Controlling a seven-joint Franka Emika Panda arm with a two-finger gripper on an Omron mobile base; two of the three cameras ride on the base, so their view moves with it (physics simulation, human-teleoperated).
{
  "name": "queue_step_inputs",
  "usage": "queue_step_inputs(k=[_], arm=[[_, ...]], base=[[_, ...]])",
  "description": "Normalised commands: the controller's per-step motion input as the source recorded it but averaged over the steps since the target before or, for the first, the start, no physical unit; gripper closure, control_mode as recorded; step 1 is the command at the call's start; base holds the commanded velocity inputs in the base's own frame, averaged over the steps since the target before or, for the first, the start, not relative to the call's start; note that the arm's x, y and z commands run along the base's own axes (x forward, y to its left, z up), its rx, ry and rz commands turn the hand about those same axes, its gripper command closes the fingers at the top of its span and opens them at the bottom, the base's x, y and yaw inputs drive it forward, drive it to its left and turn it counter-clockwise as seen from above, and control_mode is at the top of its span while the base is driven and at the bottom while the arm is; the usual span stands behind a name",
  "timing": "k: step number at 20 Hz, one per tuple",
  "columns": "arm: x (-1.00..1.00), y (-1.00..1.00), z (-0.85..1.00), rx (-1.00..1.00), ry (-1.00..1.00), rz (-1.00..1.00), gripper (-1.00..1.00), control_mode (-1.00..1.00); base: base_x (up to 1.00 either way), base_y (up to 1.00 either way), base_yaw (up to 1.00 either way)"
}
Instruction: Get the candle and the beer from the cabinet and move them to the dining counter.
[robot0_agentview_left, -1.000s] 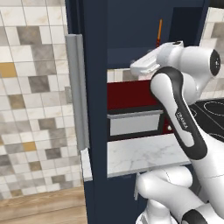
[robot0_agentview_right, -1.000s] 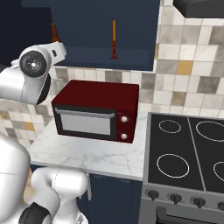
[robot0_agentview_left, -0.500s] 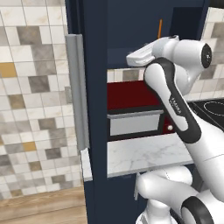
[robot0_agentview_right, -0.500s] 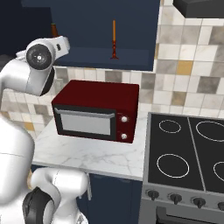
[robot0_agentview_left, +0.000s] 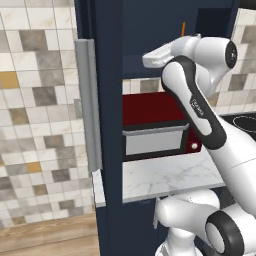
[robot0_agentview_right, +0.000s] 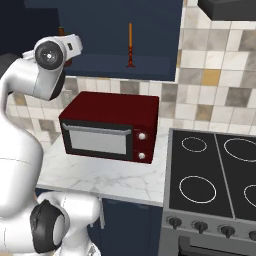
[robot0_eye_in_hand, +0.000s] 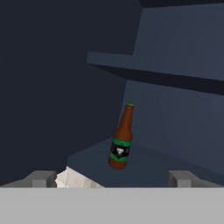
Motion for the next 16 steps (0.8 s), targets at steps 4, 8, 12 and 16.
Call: queue_step_inputs(k=[4,8,12,16], arm=[[0.17,0.0,-0.13,0.0,0.0,0.0,-1.0,-1.0],[0.1,0.0,-0.08,0.0,0.0,0.0,-1.0,-1.0],[0.04,0.02,-0.08,0.0,0.0,0.0,-1.0,-1.0],[0.0,0.0,0.0,0.0,0.0,0.0,-1.0,-1.0]], base=[[0.0,0.0,0.0],[0.0,0.0,0.0],[0.0,0.0,0.0],[0.0,0.0,0.0]])
